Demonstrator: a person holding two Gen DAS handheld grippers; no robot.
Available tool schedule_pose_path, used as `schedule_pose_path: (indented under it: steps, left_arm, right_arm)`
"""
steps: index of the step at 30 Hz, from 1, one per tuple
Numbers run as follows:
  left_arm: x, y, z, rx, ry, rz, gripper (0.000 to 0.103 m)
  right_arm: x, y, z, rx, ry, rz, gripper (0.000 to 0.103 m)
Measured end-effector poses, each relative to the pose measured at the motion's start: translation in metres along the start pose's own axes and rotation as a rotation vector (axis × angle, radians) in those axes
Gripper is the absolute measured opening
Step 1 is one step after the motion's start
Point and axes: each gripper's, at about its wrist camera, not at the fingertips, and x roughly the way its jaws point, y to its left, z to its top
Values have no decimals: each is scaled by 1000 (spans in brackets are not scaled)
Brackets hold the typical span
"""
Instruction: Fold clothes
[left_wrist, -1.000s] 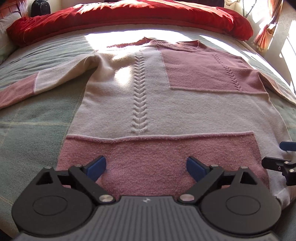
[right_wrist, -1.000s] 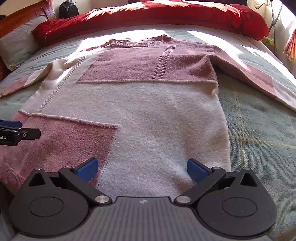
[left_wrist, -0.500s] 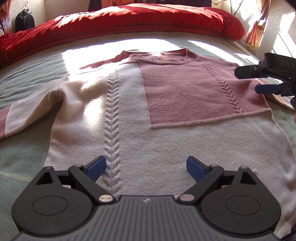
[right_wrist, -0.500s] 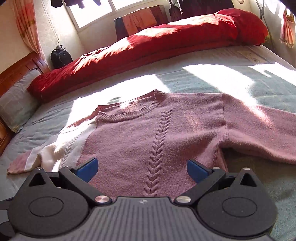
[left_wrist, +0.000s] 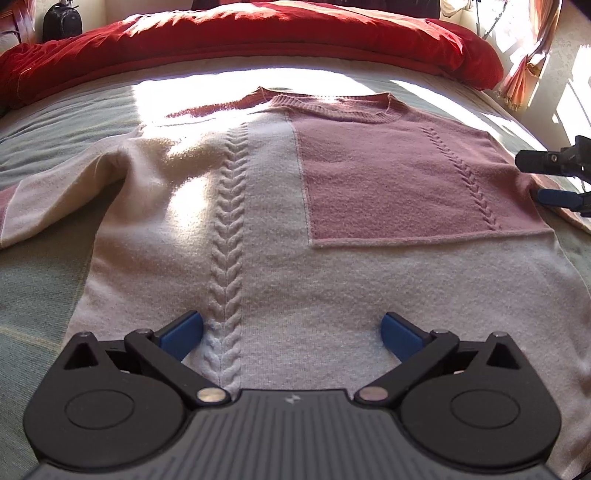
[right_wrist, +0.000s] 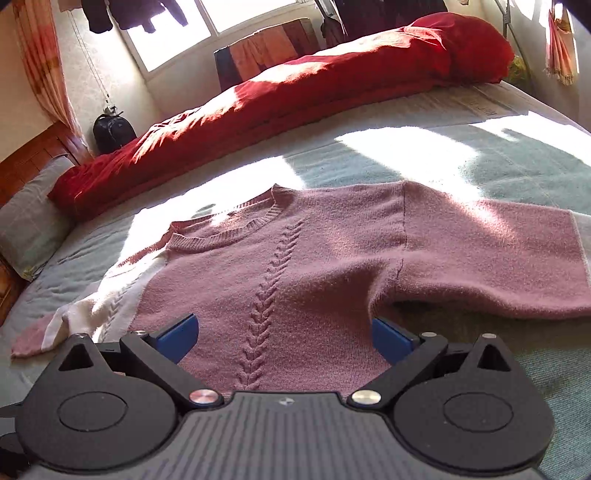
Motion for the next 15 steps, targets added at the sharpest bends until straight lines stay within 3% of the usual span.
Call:
schedule_pose_path:
  steps: [6,10,13,15]
  left_arm:
    - [0,0,0,13,3,-2,102]
    - [0,0,1,9,11,1,102]
    - [-4,-3,5,1,16,12,101]
    - [-12,-5,9,-11,-3,6,99]
  right_arm:
    - [28,-19,2,124,100,-35,102]
    - [-1,-30,-5,134,65,10,100]
    - [-31,-44,0,120,20,-12,97]
    - [-46,-62,9,128,-6,-30,90]
